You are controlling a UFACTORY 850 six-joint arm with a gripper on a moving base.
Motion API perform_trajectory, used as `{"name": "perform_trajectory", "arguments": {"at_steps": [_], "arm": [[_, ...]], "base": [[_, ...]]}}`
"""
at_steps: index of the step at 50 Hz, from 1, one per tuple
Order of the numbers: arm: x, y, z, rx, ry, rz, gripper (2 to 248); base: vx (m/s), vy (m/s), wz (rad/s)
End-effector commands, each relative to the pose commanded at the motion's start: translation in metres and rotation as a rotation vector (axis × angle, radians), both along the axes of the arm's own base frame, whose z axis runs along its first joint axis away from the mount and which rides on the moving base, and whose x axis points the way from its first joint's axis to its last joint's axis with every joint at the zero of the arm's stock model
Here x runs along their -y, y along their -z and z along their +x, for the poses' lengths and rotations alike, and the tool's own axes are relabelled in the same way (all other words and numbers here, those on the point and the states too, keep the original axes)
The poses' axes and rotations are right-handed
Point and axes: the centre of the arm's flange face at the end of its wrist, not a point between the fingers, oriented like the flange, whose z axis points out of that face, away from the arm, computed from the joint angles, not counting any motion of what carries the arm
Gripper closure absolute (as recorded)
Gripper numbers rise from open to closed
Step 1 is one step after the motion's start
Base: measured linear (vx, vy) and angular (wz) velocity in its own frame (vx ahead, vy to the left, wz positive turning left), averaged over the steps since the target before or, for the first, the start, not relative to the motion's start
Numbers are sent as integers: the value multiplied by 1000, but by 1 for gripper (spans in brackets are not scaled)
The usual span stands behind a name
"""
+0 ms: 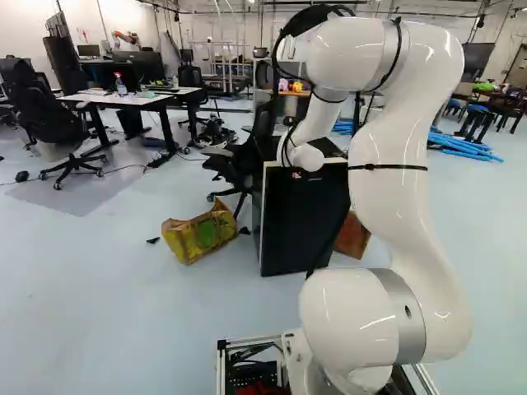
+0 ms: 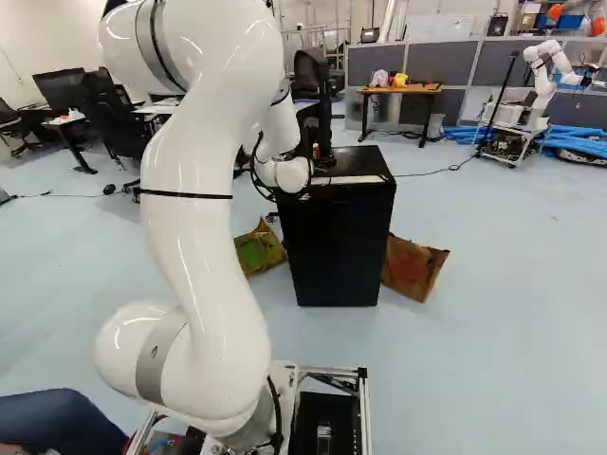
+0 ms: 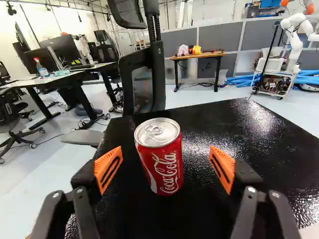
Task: Grab a drink from the fridge
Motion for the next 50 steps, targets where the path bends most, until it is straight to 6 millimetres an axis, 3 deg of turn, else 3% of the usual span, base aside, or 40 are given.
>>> {"name": "perform_trajectory", "arguments": {"at_steps": [1,2,7,8,12,13,17,18,50], "arm": [[0,0,0,0,0,0,7],[0,0,0,0,0,0,42],[0,0,0,0,0,0,42],[0,0,0,0,0,0,80],[0,0,0,0,0,0,80],[0,0,0,0,0,0,118],[0,0,0,0,0,0,118],[0,0,0,0,0,0,150],[0,-30,-2,47,0,-6,150]], "base": [[0,0,0],[0,0,0],[0,0,0],[0,0,0],[0,0,0],[0,0,0],[0,0,0],[0,0,0],[0,0,0]]}}
